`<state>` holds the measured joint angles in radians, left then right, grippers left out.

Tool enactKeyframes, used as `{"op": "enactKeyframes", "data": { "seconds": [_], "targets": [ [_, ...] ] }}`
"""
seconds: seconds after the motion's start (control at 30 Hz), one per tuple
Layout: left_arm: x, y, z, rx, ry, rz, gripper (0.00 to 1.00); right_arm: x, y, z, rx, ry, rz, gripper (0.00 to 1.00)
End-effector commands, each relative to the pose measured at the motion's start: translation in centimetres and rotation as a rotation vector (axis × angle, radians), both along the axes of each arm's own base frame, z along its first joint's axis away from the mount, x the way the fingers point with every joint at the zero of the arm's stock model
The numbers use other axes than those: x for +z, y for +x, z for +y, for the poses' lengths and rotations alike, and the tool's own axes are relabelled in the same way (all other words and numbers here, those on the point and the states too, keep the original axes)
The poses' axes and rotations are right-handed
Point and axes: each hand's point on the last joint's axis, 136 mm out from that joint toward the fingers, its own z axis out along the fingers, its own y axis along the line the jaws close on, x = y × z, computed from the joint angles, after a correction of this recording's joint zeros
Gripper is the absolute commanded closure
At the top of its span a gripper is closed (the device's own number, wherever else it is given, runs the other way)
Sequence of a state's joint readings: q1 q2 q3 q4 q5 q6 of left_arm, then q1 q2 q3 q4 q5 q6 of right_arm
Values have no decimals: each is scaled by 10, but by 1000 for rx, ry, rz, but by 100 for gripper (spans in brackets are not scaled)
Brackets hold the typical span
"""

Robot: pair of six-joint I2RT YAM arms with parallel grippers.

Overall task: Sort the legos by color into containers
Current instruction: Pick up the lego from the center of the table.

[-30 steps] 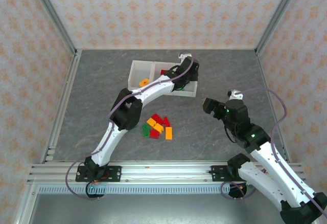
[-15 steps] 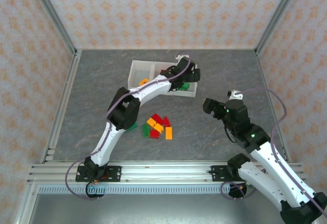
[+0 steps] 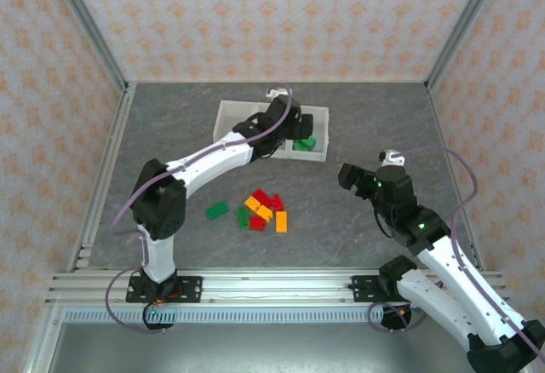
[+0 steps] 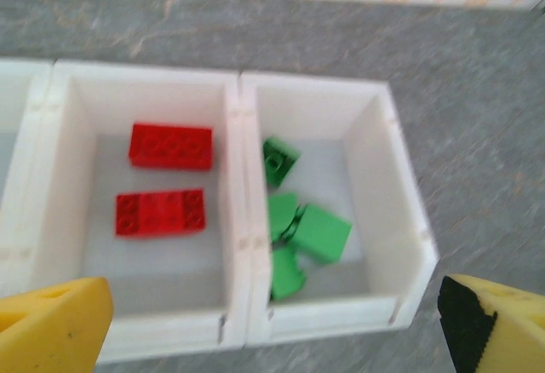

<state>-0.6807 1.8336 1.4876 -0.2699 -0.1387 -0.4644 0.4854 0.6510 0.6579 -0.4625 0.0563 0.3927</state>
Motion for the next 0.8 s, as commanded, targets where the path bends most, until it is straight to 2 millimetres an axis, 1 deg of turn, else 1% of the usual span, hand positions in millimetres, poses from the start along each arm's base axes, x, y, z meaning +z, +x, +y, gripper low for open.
{"op": "enactKeyframes", "data": {
  "seconds": [0.0, 0.07, 0.17, 0.3, 0.4, 0.43, 0.5, 0.67, 0.77],
  "targets": [
    [-28, -29, 14, 0, 62, 91, 1, -1, 3, -4, -28, -9, -16, 0],
    [-40, -45, 19, 14, 92, 129, 7, -2, 3, -4, -28, -11, -12, 0],
    [-62, -73, 19, 19, 111, 218, 18, -2, 3, -4, -29, -11, -10, 0],
    [-90, -109, 22, 56, 136, 315, 23, -3, 3, -4, -29, -10, -8, 0],
    [-104, -126, 25, 86, 144, 359, 24, -3, 3, -5, -30, -9, -8, 0],
    [-107, -130, 26, 90, 142, 370, 26, -3, 3, -5, -31, -9, -9, 0],
    [-113, -138, 26, 96, 129, 394, 33, -3, 3, -5, -32, -11, -7, 0],
    [-116, -143, 21, 89, 104, 412, 36, -3, 3, -4, -30, -10, -7, 0],
    [-120, -144, 14, 74, 92, 424, 39, -4, 3, -5, -32, -11, -6, 0]
  ]
}}
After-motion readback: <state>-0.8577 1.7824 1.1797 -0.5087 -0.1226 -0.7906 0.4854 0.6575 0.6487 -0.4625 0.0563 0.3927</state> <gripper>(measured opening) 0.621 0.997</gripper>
